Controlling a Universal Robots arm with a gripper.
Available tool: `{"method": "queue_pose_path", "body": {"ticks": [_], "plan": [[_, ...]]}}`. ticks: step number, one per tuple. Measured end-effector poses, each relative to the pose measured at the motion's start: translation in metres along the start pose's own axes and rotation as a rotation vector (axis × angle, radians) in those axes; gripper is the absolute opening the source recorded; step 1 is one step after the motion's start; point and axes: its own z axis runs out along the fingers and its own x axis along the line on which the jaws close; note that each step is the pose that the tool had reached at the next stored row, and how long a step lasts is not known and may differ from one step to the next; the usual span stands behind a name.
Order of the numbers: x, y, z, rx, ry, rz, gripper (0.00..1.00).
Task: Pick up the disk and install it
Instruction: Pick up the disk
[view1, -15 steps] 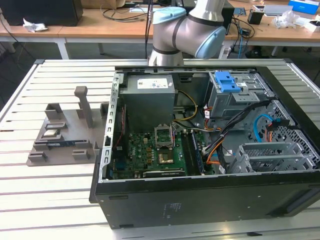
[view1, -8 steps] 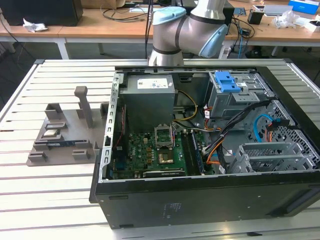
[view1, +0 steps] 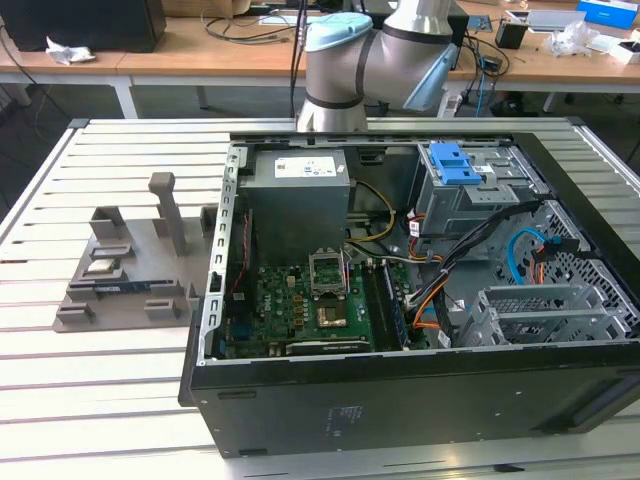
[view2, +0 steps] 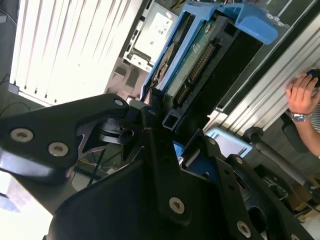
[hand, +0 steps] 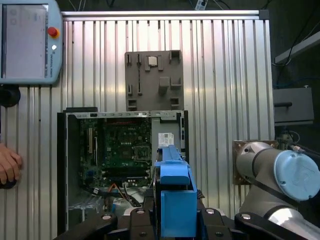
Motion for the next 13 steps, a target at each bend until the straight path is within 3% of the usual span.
{"method": "queue_pose_path", "body": {"ticks": [2, 5, 8, 13], "plan": [[0.0002, -0.0077, 0.0017, -0.0013, -0.0002, 0.000, 0.36], [-0.0002, -0.0364, 0.0067, -0.0055, 0.0000, 0.000, 0.36], [-0.0006, -0.0580, 0.0128, -0.0082, 0.0008, 0.000, 0.36], [-0.0010, -0.0822, 0.0218, -0.0118, 0.0014, 0.000, 0.36]]}}
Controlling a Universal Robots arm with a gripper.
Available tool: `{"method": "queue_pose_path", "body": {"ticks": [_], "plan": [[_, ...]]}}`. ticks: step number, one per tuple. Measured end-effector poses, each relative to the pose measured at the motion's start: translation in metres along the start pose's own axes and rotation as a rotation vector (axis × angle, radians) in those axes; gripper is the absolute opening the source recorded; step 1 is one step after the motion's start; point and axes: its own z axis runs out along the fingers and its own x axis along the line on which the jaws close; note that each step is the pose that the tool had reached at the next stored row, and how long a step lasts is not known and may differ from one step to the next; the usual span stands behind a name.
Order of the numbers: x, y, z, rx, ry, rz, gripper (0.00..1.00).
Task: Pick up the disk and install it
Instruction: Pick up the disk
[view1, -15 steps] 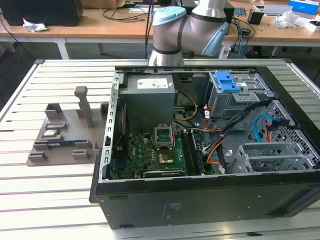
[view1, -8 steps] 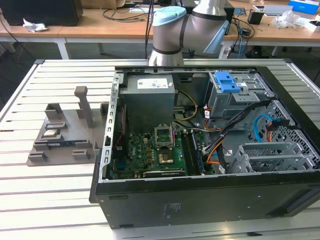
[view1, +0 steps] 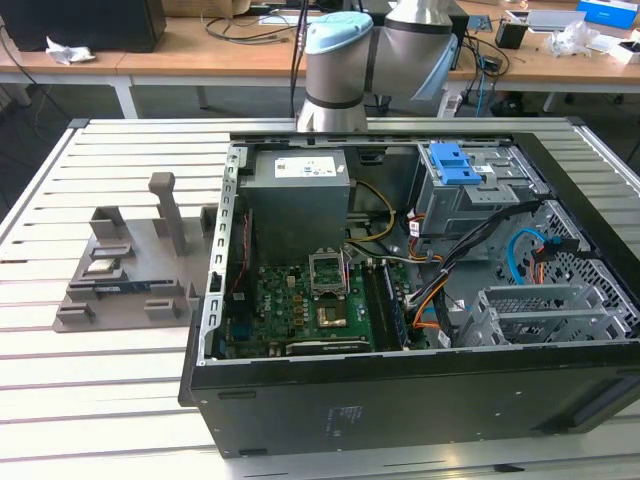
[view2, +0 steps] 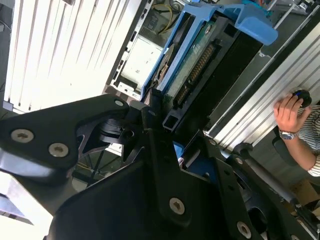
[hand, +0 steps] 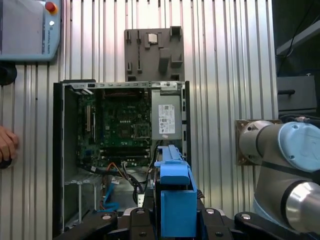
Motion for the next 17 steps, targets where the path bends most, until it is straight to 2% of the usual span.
{"method": "queue_pose_path", "body": {"ticks": [2, 8, 10, 14, 17], "plan": [[-0.0002, -0.0095, 0.0036, -0.0015, 0.0004, 0.000, 0.36], [-0.0005, -0.0297, 0.0132, -0.0046, 0.0004, 0.000, 0.36], [-0.0006, -0.0407, 0.0189, -0.0062, 0.0005, 0.000, 0.36], [-0.0007, -0.0515, 0.0243, -0.0074, 0.0003, 0.000, 0.36], [-0.0010, -0.0661, 0.0296, -0.0090, 0.0008, 0.000, 0.36]]}}
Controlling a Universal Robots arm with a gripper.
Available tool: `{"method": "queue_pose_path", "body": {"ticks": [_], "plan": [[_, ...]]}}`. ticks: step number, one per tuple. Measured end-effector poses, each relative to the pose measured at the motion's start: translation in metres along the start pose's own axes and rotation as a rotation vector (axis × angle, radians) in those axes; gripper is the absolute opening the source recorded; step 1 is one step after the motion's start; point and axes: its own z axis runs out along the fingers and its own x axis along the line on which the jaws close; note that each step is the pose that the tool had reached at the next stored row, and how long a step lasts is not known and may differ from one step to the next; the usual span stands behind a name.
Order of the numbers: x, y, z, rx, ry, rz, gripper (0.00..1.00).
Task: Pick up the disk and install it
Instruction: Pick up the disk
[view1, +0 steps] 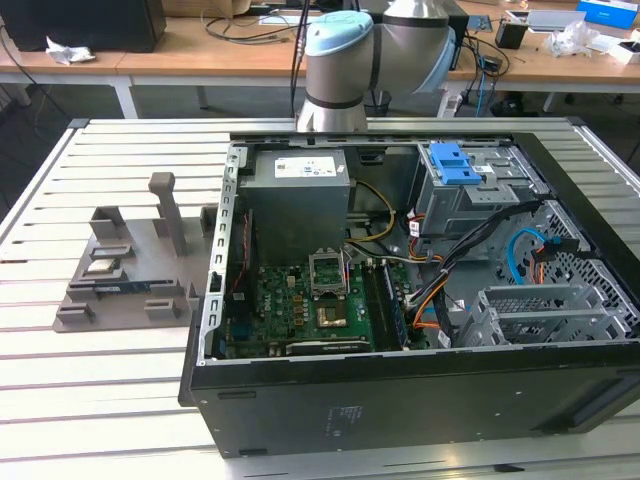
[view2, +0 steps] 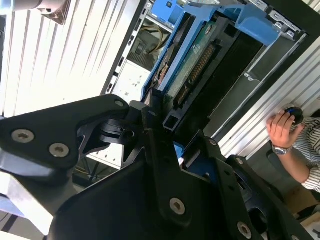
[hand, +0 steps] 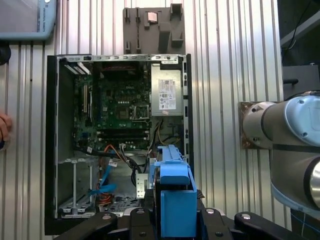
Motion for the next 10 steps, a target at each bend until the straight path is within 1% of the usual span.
{"method": "queue_pose_path", "body": {"ticks": [4, 5, 9, 10], "plan": [[-0.0002, -0.0132, 0.0046, -0.0011, 0.0000, 0.000, 0.36], [-0.0004, -0.0194, 0.0071, -0.0016, 0.0001, 0.000, 0.36], [-0.0005, -0.0315, 0.0137, -0.0022, 0.0001, 0.000, 0.36], [-0.0005, -0.0329, 0.0144, -0.0022, 0.0001, 0.000, 0.36]]}}
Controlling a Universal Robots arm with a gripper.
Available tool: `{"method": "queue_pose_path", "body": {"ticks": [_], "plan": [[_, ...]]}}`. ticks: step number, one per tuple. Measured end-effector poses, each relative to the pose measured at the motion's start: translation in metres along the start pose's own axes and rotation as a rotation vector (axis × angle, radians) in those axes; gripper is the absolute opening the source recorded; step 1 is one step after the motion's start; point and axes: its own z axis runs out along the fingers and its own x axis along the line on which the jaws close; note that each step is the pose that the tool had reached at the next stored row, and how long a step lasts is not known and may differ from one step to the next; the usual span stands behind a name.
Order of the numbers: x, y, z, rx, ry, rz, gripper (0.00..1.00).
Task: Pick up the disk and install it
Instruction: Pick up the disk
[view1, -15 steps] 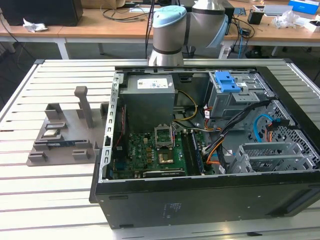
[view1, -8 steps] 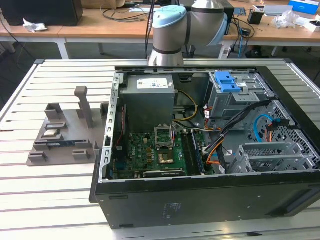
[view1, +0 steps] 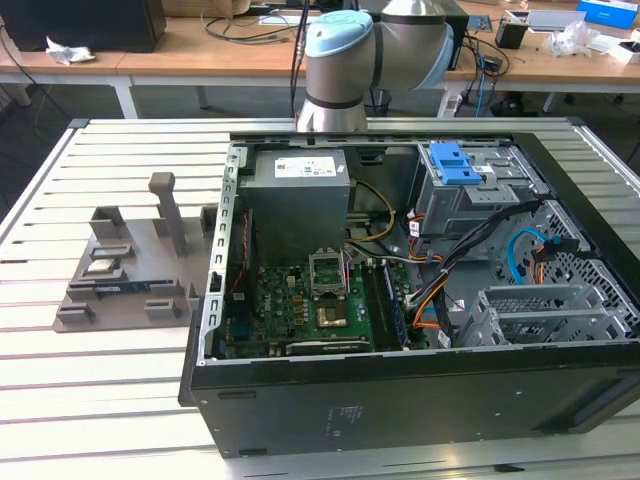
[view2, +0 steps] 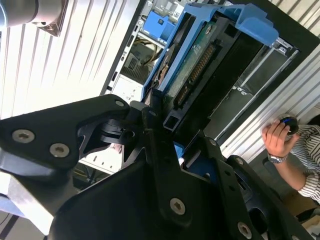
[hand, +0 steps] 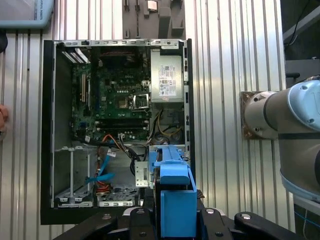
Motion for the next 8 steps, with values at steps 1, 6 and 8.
{"method": "queue_pose_path", "body": {"ticks": [1, 6, 8], "plan": [[0.0000, -0.0017, 0.0010, -0.0001, 0.0000, 0.000, 0.36], [0.0010, -0.0094, 0.0087, -0.0008, 0.0001, 0.000, 0.36], [0.0035, -0.0127, 0.0136, -0.0011, -0.0001, 0.000, 0.36]]}}
